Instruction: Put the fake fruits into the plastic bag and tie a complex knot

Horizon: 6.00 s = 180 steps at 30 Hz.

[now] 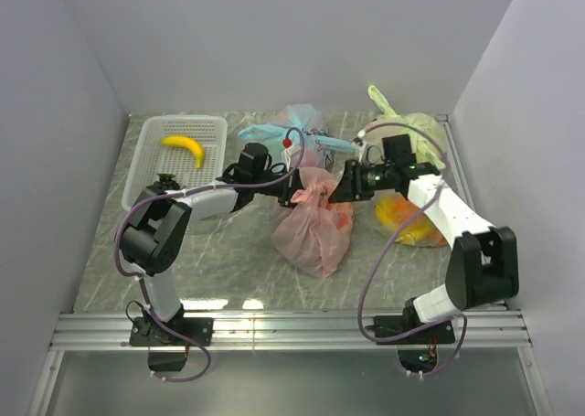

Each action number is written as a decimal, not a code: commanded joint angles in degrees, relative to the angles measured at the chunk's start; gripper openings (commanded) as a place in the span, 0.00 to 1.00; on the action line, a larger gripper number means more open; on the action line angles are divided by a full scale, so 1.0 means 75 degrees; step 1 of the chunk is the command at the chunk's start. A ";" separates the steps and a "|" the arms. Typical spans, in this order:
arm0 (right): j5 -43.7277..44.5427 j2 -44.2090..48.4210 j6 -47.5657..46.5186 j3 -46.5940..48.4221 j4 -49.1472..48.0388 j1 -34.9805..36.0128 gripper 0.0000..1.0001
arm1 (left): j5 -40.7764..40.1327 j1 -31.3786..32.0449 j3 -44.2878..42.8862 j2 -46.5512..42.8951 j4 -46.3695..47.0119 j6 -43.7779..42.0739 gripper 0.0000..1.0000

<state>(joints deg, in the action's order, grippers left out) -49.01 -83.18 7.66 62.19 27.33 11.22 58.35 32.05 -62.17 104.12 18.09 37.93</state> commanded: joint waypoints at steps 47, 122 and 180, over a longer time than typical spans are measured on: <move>-0.1456 -0.0254 -0.0869 0.0345 0.1512 0.0145 0.59 | 0.1970 0.0144 -0.0124 0.0426 0.1056 0.0262 0.00; -0.3226 -0.1683 0.0796 -0.0020 -0.0200 0.0437 0.00 | 0.1560 0.0273 -0.0042 0.0532 0.2605 0.1283 0.02; -0.0228 -0.1133 -0.3329 0.2160 0.4252 0.0227 0.00 | -0.3794 -0.1144 -0.2435 -0.1589 -0.7803 -0.5585 0.00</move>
<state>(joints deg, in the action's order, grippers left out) -55.02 -93.32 -12.49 76.03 52.66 15.38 35.03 26.52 -81.76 93.60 -42.63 -6.13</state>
